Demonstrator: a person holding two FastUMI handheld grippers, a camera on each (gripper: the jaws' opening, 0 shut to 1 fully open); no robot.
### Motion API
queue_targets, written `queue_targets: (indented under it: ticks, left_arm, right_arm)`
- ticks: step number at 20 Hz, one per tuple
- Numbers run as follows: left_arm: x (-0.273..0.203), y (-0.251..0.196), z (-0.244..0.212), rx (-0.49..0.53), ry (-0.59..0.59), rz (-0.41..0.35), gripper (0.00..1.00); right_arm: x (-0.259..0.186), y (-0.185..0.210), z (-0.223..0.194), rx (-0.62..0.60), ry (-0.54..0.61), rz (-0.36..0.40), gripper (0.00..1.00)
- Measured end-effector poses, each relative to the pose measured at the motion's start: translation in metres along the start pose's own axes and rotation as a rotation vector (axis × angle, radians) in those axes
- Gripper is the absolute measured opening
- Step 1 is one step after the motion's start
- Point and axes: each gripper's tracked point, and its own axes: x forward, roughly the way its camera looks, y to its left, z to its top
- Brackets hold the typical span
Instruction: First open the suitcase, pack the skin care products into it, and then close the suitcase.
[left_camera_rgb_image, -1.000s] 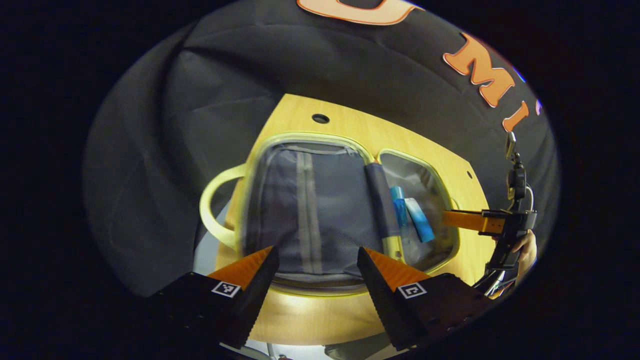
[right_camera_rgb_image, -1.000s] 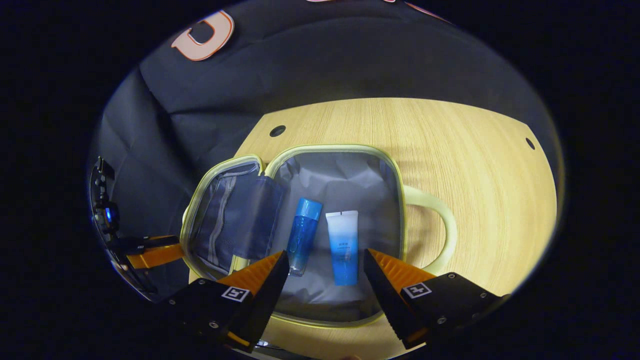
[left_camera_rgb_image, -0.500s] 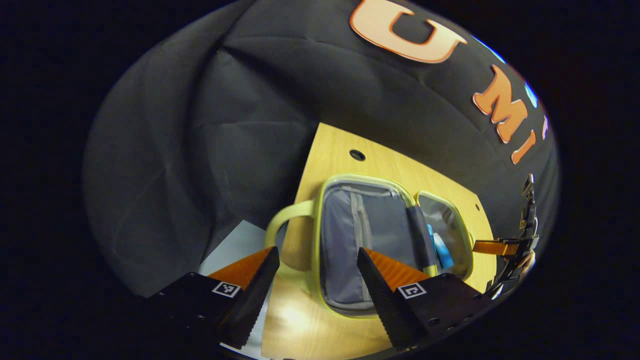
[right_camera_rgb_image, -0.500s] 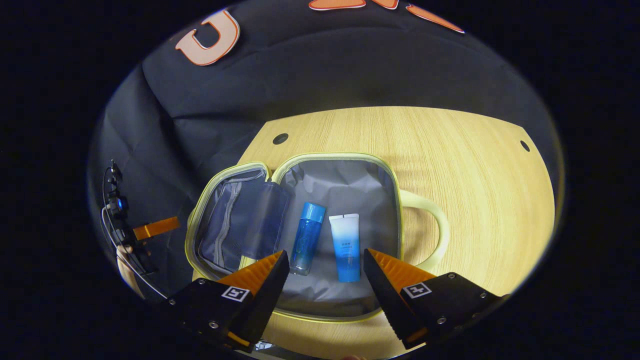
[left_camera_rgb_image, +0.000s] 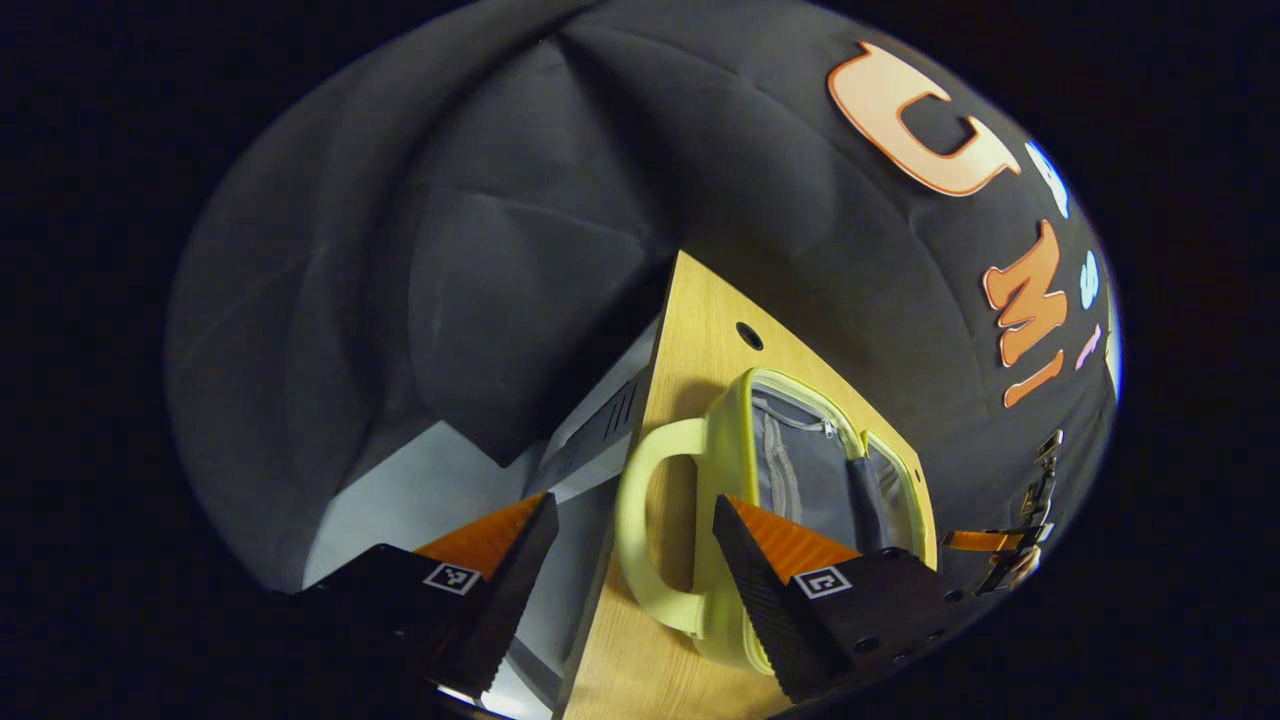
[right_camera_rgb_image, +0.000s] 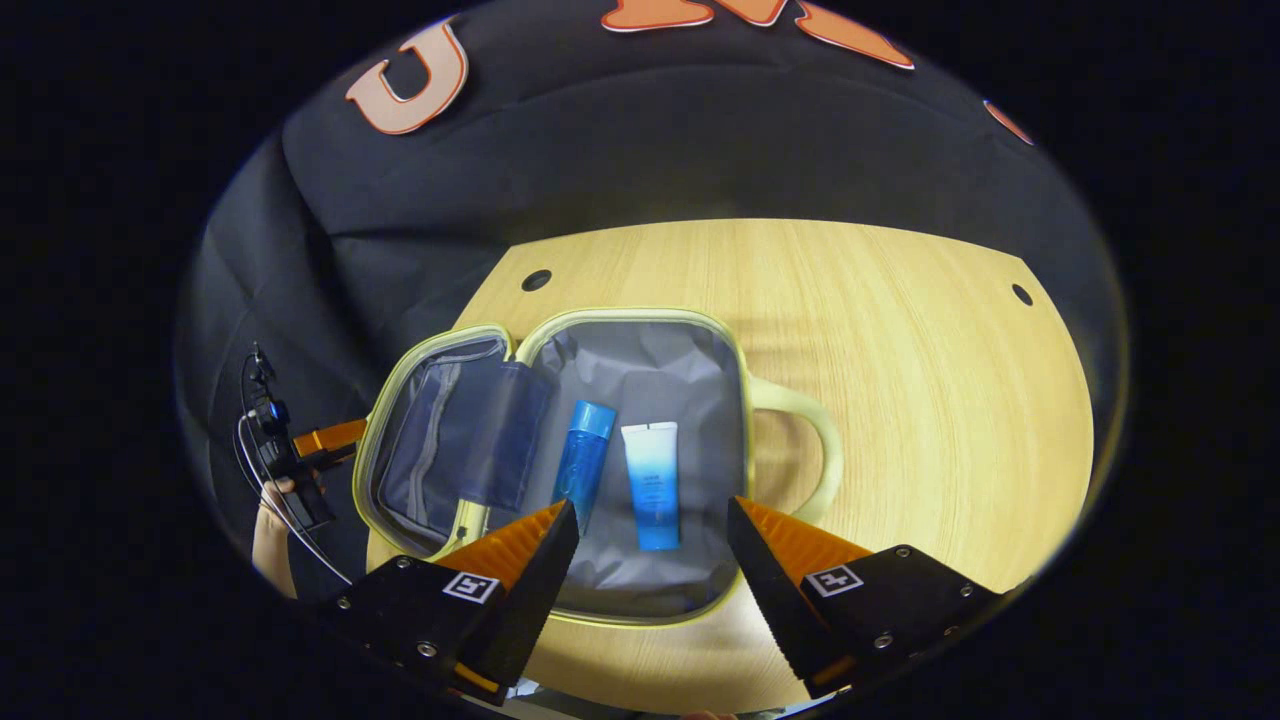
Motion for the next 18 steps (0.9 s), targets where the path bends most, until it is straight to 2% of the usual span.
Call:
queue_targets:
  ticks: [3,7,8,11,18]
  left_arm:
    - [0.009,0.003,0.004,-0.073,-0.038,-0.017,0.92]
    - [0.02,0.011,0.0,-0.168,-0.034,0.029,0.17]
    - [0.019,0.007,0.003,-0.16,-0.041,0.026,0.17]
    - [0.005,-0.01,0.013,-0.095,-0.068,0.01,0.09]
    - [-0.03,-0.068,0.051,0.17,-0.098,0.108,0.08]
  right_arm:
    - [0.002,-0.004,-0.006,0.025,0.027,-0.003,0.96]
    - [0.002,-0.009,-0.006,0.032,0.028,-0.013,0.96]
    - [0.002,-0.01,-0.007,0.033,0.029,-0.013,0.96]
    - [0.0,-0.011,-0.005,0.043,0.022,-0.006,0.95]
    - [-0.014,-0.022,0.008,0.044,-0.037,0.0,0.96]
